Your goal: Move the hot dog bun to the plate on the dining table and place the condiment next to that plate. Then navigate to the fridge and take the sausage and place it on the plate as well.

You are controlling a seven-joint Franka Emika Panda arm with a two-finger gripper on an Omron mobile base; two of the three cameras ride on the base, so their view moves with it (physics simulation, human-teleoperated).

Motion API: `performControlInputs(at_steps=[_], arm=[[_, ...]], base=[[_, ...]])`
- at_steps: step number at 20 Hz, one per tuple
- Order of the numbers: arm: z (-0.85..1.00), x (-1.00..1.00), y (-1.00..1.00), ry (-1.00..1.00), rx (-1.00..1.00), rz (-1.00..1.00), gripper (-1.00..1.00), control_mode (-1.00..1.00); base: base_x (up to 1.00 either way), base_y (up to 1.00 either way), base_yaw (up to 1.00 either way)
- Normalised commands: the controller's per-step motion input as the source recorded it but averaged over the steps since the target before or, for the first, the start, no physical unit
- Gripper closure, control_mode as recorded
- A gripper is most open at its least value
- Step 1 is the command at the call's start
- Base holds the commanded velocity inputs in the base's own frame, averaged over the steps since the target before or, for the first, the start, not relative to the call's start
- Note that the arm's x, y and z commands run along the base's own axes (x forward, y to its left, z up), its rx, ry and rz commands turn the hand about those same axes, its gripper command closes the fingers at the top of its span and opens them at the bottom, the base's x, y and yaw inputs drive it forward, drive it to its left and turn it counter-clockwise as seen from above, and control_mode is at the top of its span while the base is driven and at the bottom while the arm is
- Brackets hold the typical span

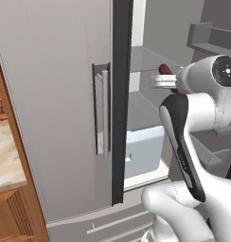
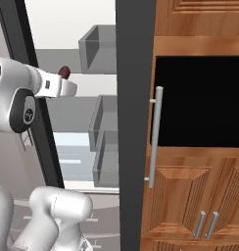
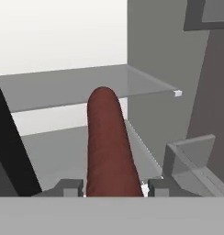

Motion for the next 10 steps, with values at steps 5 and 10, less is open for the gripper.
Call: performControlInputs(at_steps=[5,10], arm=[[-0.02,-1.00,0.34,0.09,0.00,0.01,1.00,-1.00],[-0.07,-0.74,0.55,0.20,0.00,0.07,1.00,-1.00]], base=[[0.00,0.00,0.00],[0.00,0.00,0.00]])
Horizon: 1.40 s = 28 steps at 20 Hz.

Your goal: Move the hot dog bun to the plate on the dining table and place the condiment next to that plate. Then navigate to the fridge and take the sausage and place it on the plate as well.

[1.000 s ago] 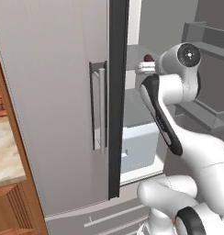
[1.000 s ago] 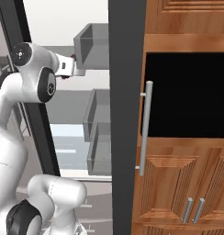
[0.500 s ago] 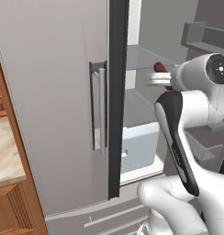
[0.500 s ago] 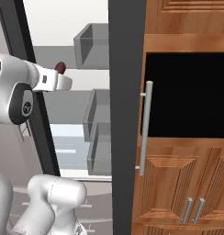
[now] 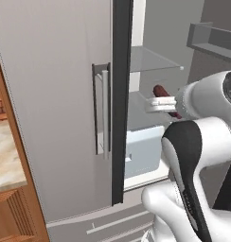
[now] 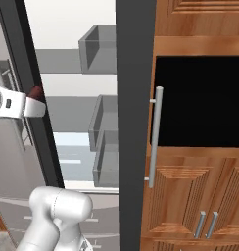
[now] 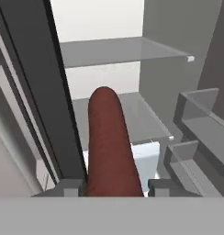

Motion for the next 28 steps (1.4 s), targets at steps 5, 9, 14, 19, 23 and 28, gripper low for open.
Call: performControlInputs(at_steps=[5,9,14,19,23,28], arm=[[-0.15,-0.30,0.48,0.27,0.01,0.08,1.00,-1.00],[0.00,0.00,0.00,0.00,0.00,0.00,1.00,1.00],[0.00,0.00,0.00,0.00,0.00,0.00,1.00,1.00],[0.00,0.00,0.00,0.00,0.00,0.00,1.00,1.00],[0.00,0.00,0.00,0.00,0.00,0.00,1.00,1.00],[0.00,0.00,0.00,0.00,0.00,0.00,1.00,1.00]], base=[[0.00,0.00,0.00],[-0.97,0.08,0.01],[-1.00,-0.08,-0.09],[-0.70,-0.18,-0.68],[-0.07,-0.19,-0.89],[0.00,-0.33,-0.91]])
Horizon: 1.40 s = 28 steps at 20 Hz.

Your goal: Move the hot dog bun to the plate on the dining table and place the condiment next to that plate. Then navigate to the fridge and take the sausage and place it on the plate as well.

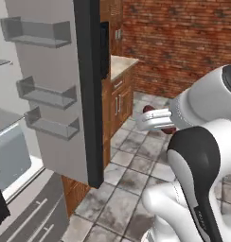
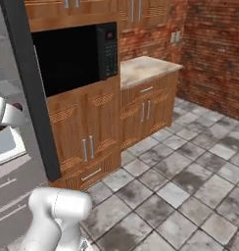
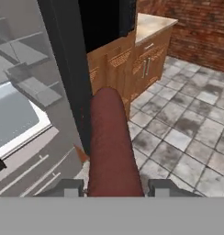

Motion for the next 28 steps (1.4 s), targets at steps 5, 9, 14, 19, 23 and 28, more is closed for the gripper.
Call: performControlInputs(at_steps=[5,9,14,19,23,28], arm=[[0.00,0.00,0.00,0.00,0.00,0.00,1.00,1.00],[0.00,0.00,0.00,0.00,0.00,0.00,1.00,1.00],[0.00,0.00,0.00,0.00,0.00,0.00,1.00,1.00],[0.00,0.00,0.00,0.00,0.00,0.00,1.00,1.00],[0.00,0.00,0.00,0.00,0.00,0.00,1.00,1.00],[0.00,0.00,0.00,0.00,0.00,0.00,1.00,1.00]], base=[[0.03,-0.59,-0.87],[0.29,-0.57,-0.81],[0.95,-0.08,-0.55],[1.00,0.30,-0.41],[1.00,0.48,-0.43],[1.00,0.69,-0.47]])
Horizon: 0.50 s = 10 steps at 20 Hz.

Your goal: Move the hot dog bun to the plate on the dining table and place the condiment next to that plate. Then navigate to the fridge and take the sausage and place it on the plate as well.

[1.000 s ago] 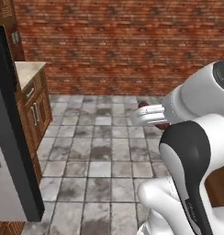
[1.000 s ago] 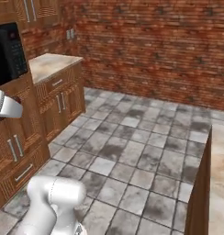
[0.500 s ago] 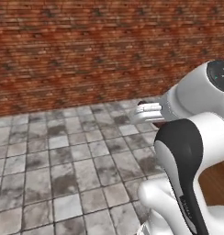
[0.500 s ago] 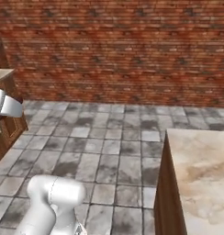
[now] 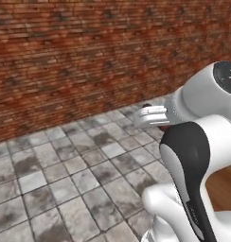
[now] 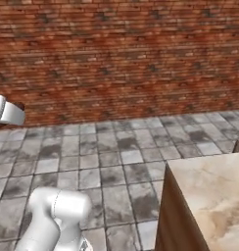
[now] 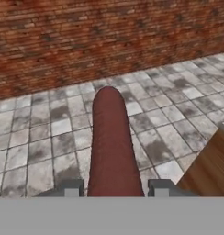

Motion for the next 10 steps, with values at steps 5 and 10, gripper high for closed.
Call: performControlInputs(at_steps=[5,10], arm=[[0.00,0.00,0.00,0.00,0.00,0.00,1.00,1.00],[0.00,0.00,0.00,0.00,0.00,0.00,1.00,1.00]], base=[[1.00,0.84,-0.54],[1.00,0.90,-0.58]])
